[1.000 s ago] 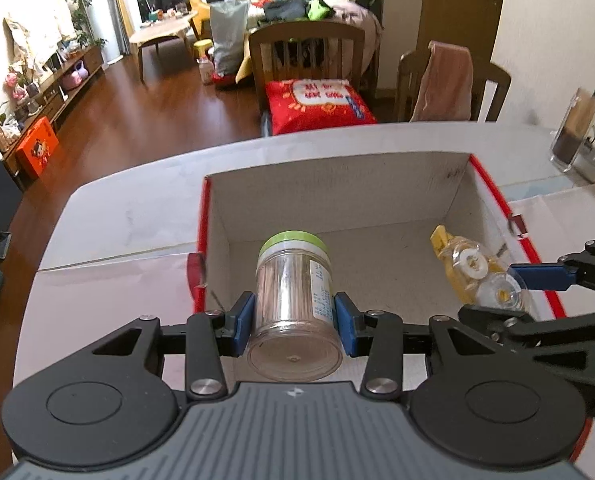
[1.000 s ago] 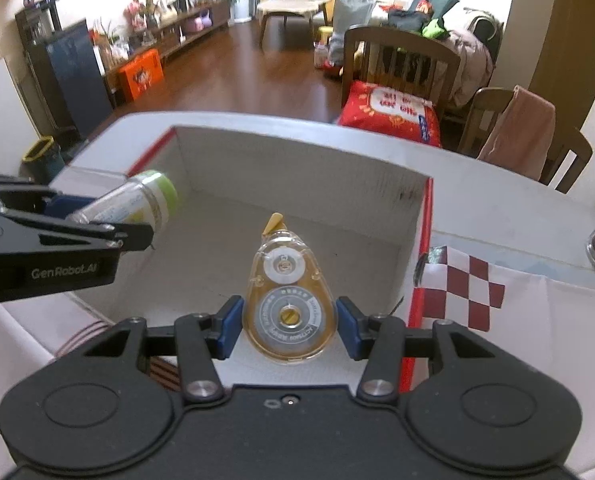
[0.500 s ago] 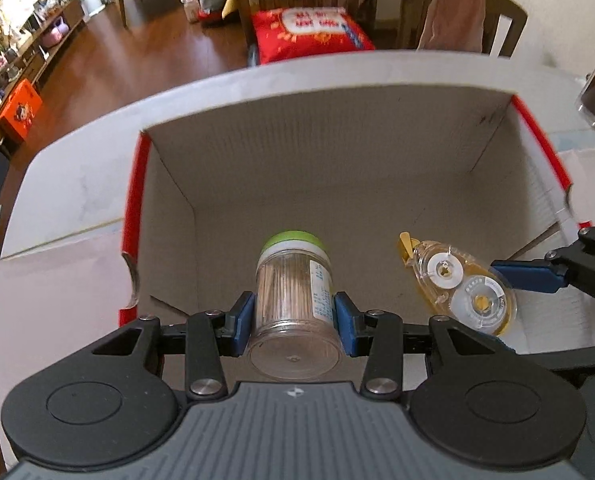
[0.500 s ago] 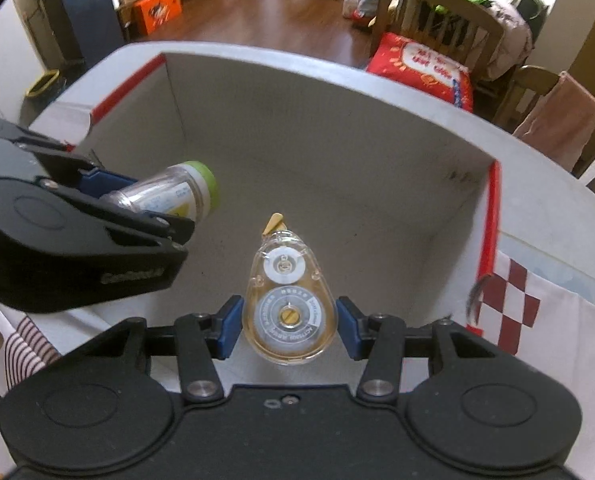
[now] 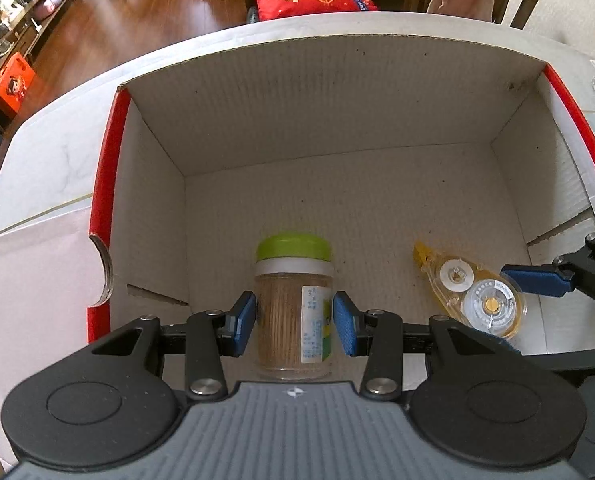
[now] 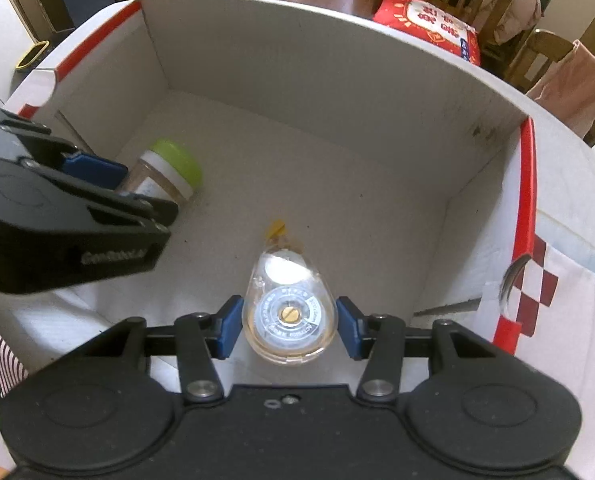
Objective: Organize rigid objects
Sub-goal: 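Carry the jar and tape into the red shoebox with both tools, then open both tools to release the jar and tape, then lift out, then grasp the green highlighter with the left tool while the right tool grasps the teal eraser, then carry the highlighter and eraser into the red shoebox with both tools, then open both tools to drop the highlighter and eraser in the box, then move both tools back toward the remaining items on the table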
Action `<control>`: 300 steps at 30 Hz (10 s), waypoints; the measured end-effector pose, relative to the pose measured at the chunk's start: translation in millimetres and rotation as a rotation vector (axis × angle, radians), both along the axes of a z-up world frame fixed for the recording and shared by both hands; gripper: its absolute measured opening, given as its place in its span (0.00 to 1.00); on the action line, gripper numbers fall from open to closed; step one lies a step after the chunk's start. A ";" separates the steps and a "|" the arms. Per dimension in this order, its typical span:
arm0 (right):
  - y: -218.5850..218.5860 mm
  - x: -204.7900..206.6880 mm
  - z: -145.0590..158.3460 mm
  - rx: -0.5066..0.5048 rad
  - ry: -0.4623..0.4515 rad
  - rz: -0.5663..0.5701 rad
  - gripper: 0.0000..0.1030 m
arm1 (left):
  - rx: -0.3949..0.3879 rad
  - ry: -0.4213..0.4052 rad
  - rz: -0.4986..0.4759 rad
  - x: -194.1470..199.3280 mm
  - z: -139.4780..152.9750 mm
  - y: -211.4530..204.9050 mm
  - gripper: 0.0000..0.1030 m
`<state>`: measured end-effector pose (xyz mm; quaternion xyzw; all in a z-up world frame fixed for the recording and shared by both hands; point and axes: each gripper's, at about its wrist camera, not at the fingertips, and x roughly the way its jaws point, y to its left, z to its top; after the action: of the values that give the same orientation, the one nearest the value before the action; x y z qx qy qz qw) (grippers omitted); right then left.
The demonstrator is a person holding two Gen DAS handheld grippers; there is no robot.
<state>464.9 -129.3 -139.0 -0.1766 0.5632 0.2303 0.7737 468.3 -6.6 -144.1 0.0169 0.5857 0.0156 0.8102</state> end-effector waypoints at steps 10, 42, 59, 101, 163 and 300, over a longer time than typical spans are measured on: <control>-3.0 2.9 4.2 0.034 -0.009 -0.002 0.60 | -0.033 -0.005 0.020 2.4 5.4 6.2 0.48; -39.9 -113.6 121.3 0.270 -0.297 -0.036 0.79 | -0.067 -0.337 0.014 -131.3 124.4 8.7 0.59; -72.8 -210.6 135.5 0.401 -0.442 -0.105 0.95 | -0.107 -0.511 -0.055 -242.2 150.1 19.7 0.74; -103.9 -285.7 -26.1 0.228 -0.227 -0.225 0.73 | -0.060 -0.301 -0.003 -307.6 -28.0 46.2 0.83; -84.2 -221.4 119.5 0.262 -0.431 -0.126 0.37 | -0.159 -0.464 0.048 -274.6 108.9 26.6 0.16; -82.5 -223.6 116.0 0.364 -0.393 -0.065 0.82 | -0.154 -0.427 -0.053 -243.0 117.0 14.0 0.32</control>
<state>241.4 -211.8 -23.1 -0.0575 0.3568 0.2640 0.8943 225.3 7.4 -27.1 -0.0335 0.3999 -0.0471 0.9147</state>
